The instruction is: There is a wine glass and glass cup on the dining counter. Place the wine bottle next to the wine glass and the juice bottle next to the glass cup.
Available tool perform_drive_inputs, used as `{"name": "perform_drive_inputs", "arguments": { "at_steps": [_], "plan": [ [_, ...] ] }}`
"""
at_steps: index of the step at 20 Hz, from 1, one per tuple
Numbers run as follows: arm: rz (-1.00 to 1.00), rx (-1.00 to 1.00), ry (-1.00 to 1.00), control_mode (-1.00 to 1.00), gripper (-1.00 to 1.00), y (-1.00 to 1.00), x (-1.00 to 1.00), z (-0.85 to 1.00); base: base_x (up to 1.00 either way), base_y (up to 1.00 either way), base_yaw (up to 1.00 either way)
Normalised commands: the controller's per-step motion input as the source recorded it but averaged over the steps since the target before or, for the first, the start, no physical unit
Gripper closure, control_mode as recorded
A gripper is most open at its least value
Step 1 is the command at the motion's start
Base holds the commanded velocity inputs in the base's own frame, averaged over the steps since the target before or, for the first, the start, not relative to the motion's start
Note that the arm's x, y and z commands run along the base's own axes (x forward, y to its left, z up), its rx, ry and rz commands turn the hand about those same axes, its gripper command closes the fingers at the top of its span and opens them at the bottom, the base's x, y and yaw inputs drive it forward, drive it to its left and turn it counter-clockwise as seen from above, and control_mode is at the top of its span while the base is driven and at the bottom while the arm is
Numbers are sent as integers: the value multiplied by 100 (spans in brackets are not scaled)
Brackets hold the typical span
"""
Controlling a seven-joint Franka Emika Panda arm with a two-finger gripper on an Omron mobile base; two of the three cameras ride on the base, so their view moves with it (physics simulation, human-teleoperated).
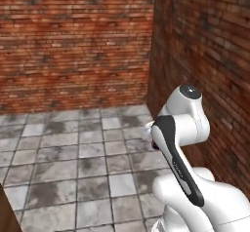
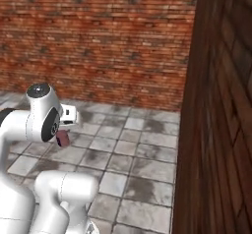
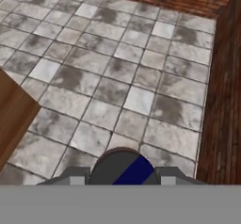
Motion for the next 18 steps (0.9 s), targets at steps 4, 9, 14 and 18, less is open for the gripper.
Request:
{"name": "perform_drive_inputs", "arguments": {
  "at_steps": [4, 9, 14, 18],
  "plan": [
    [0, 0, 0, 100, 100, 0, 0, 0, 94, 1, 12],
    [0, 0, 0, 100, 100, 0, 0, 0, 94, 3, 18],
    [0, 0, 0, 100, 100, 0, 0, 0, 89, 0, 29],
    [0, 0, 0, 100, 100, 0, 0, 0, 81, 0, 40]
  ]
}}
